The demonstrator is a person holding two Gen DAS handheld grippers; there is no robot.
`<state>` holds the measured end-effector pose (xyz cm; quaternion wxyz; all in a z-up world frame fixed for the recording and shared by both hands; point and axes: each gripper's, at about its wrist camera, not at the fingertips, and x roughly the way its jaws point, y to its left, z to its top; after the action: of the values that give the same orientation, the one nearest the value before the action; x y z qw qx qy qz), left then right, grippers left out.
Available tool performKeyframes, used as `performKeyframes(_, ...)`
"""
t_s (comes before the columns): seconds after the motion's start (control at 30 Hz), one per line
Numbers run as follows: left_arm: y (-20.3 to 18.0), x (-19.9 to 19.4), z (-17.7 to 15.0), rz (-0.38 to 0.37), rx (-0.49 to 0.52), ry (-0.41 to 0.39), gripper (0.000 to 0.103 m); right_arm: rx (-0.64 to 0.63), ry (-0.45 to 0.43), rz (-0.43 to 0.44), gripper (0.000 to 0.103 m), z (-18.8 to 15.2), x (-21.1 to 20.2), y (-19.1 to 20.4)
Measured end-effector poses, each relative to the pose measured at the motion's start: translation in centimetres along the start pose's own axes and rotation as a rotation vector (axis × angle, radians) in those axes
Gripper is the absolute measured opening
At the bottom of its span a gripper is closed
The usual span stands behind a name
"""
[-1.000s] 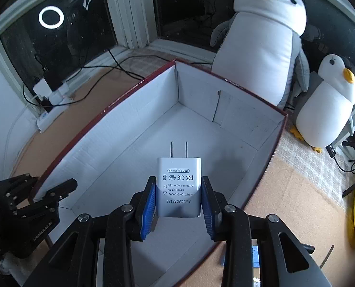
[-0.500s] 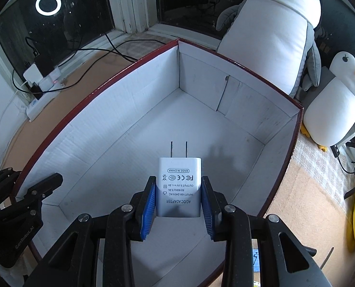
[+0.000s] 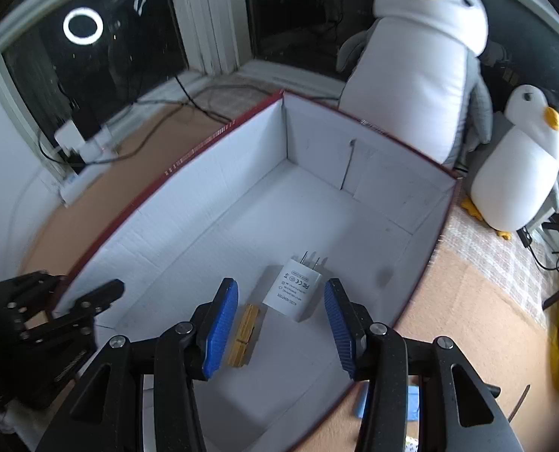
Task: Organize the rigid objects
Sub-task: 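Move the right gripper to the metal spoon and grasp its handle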
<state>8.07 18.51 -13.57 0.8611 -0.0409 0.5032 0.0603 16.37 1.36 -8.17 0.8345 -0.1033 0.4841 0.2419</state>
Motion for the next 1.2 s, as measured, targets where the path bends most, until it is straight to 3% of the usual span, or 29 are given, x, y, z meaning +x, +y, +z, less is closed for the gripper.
performKeyframes(0.23,-0.3,0.2,0.1,0.023,0.006,0.017,0.019,0.123,-0.058,-0.007,0.047,-2.9,-4.2,-5.0)
performKeyframes(0.4,-0.8,0.2,0.1,0.037,0.031,0.029,0.021,0.244,-0.072,-0.057,0.047,-6.6,-6.9,-10.5)
performKeyframes(0.73,-1.5,0.3,0.2,0.085,0.063,0.054,0.021,0.498,0.001,-0.187,0.047,-15.8,-8.7,-21.2)
performKeyframes(0.93,-2.1,0.3,0.1,0.113,0.078,0.071,0.022,0.563,0.075,-0.218,0.047,-19.3,-7.3,-23.9)
performKeyframes(1.2,-2.4,0.4,0.1,0.139,0.084,0.082,0.022,0.565,0.158,-0.237,0.047,-20.8,-4.7,-24.4)
